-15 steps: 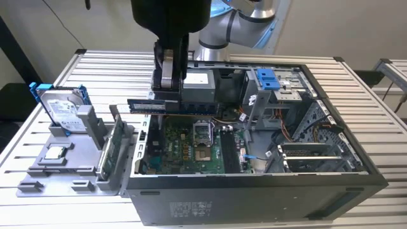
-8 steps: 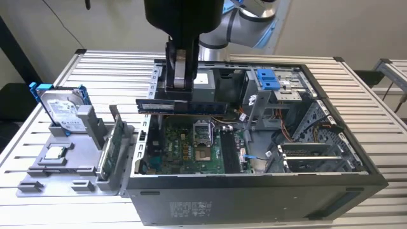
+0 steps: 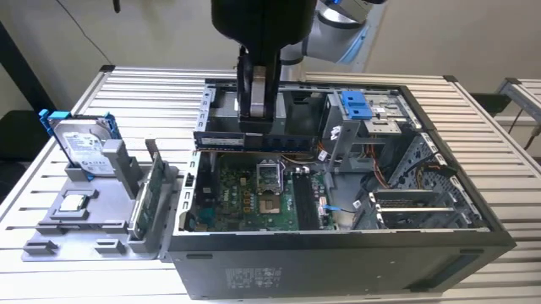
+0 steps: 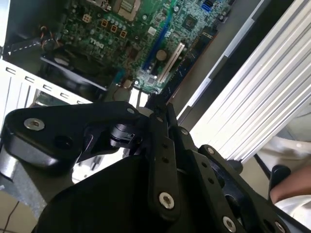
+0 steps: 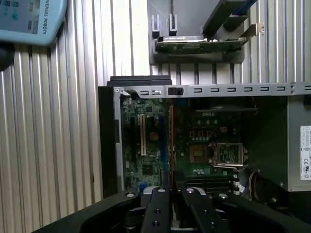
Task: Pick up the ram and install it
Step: 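Pick up the ram and move it above insertion slot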
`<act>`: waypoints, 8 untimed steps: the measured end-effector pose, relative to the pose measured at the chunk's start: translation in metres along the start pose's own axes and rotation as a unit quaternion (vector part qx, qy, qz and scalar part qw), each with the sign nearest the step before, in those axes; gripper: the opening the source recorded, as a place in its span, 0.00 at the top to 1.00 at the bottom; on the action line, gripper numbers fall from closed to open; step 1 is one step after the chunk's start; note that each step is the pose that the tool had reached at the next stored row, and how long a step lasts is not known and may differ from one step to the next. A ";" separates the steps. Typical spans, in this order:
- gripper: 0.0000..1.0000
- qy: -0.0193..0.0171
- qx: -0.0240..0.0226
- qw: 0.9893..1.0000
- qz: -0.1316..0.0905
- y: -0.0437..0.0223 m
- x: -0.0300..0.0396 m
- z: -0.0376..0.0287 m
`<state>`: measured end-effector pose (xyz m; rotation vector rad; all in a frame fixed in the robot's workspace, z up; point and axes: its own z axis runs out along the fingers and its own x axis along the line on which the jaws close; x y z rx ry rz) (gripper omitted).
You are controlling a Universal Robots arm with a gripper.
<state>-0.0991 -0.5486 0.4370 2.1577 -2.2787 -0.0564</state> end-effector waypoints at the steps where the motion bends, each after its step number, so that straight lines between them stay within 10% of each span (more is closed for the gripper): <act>1: 0.86 0.000 0.000 1.000 0.000 -0.0014 -0.0001 0.0000; 8: 0.86 0.000 0.000 1.000 0.000 -0.0133 -0.0007 -0.0004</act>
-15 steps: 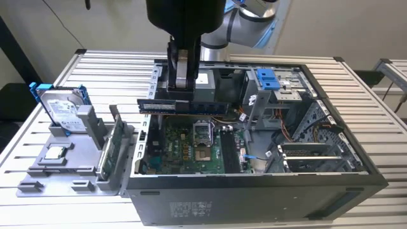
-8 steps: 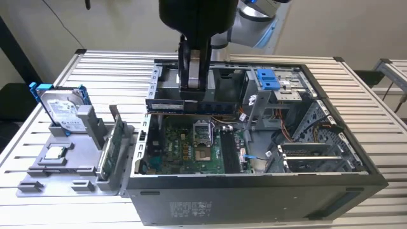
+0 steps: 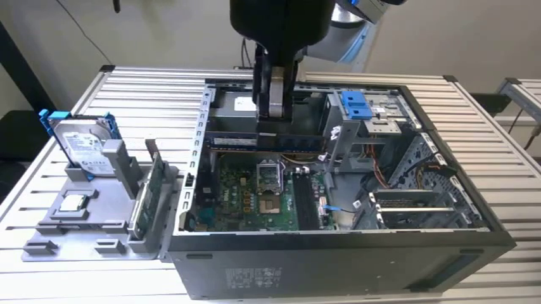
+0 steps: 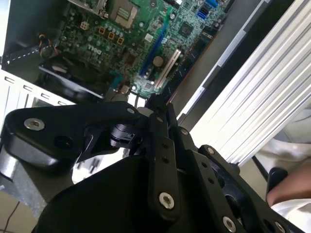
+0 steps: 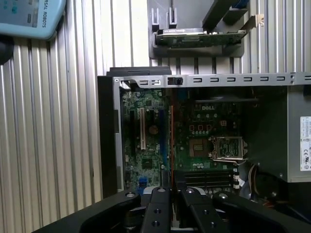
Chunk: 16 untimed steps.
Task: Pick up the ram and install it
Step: 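Pick up the ram and move it above insertion slot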
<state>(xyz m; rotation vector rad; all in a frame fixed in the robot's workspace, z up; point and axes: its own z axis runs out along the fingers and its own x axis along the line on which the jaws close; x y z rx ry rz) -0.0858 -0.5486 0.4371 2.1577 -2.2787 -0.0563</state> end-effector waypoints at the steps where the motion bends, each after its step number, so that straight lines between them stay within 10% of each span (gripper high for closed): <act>1: 0.86 0.000 0.000 1.000 0.000 -0.0015 -0.0001 -0.0001; 16: 0.86 0.000 0.000 1.000 0.000 -0.0235 -0.0013 -0.0006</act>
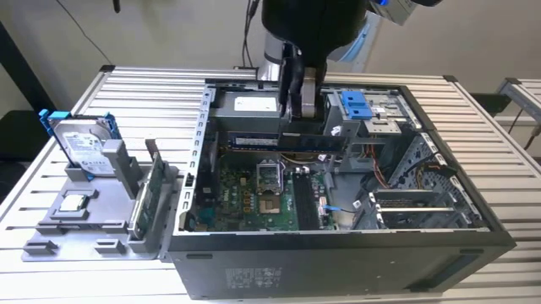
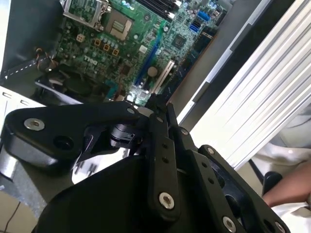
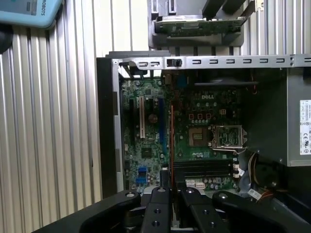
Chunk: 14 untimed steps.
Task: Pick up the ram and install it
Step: 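Pick up the ram and move it above insertion slot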
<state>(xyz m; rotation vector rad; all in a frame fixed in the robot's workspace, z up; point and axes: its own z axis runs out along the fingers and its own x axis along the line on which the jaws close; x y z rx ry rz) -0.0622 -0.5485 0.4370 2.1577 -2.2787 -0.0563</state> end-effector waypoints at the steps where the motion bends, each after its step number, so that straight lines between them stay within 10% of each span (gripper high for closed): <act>1: 0.86 0.000 0.000 1.000 0.000 -0.0016 -0.0001 -0.0001; 14: 0.86 0.000 0.000 1.000 0.000 -0.0196 -0.0011 -0.0006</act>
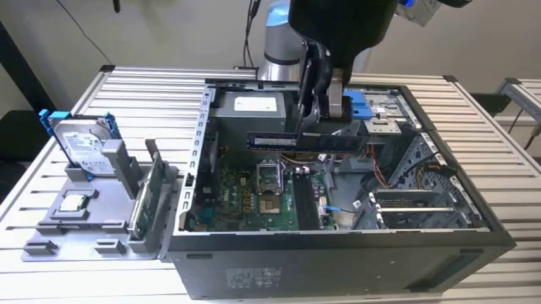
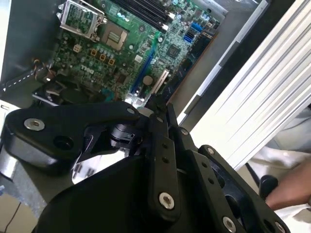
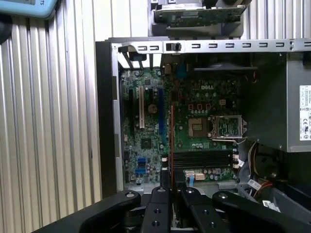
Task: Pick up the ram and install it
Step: 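Pick up the ram and move it above insertion slot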
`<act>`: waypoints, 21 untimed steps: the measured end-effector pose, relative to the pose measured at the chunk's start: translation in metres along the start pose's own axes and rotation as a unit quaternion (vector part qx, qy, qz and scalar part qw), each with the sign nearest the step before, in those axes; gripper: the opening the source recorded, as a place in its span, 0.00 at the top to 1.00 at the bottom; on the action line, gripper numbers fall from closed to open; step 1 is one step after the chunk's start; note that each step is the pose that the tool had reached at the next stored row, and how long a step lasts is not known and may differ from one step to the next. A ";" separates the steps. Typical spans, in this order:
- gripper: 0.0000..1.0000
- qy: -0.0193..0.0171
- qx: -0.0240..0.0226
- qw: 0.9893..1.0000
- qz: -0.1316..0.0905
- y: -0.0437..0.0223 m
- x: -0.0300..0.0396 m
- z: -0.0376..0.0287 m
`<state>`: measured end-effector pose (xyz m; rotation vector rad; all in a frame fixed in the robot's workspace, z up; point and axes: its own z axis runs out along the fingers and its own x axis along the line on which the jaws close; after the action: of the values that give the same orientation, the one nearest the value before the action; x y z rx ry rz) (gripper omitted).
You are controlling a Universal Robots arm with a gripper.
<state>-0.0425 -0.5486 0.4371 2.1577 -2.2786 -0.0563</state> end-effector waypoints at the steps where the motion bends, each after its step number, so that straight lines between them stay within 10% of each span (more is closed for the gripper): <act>1: 0.86 0.000 0.000 1.000 0.000 -0.0010 -0.0001 0.0000; 21: 0.86 0.000 0.000 1.000 0.000 -0.0104 -0.0006 -0.0003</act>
<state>-0.0321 -0.5485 0.4370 2.1577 -2.2787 -0.0563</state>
